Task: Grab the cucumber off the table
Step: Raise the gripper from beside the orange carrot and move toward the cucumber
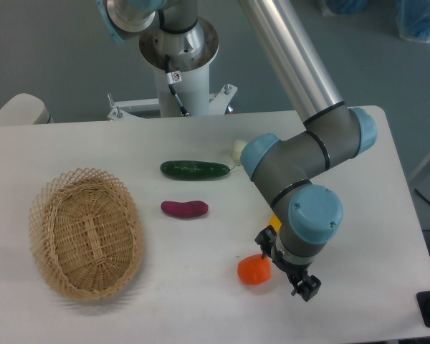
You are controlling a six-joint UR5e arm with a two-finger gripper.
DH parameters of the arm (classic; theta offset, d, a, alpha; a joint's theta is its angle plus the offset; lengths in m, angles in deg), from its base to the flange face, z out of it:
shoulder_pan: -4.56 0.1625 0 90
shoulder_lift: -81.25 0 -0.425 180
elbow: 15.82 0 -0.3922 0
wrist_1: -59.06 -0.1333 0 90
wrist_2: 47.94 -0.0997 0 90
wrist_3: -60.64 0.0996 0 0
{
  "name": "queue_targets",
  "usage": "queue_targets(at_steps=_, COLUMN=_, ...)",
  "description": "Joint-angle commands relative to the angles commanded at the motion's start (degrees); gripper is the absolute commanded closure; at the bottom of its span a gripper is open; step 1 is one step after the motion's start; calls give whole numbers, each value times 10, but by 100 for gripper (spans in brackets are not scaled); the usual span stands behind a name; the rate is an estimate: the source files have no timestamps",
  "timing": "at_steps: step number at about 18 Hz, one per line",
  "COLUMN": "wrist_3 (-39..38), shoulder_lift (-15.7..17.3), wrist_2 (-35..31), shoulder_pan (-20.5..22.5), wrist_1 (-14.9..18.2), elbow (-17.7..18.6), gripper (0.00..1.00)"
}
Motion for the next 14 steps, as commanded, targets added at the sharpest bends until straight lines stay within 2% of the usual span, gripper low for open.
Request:
queue_targets(at_steps=7, wrist_3=-3, shoulder_lift=4, wrist_2=2, shoulder_pan=-3, wrist_1=-2, elbow=10, gripper=0)
queue_targets(at_steps=12, wrist_3=9, shoulder_lift=40, wrist_2=11, shoulder_pan=8, wrist_1=1, elbow=63, gripper=0)
queue_targets(at_steps=14, wrist_3=14, shoulder_lift=67, wrist_2=16, shoulder_pan=8, wrist_1=-3, elbow=103, gripper=0)
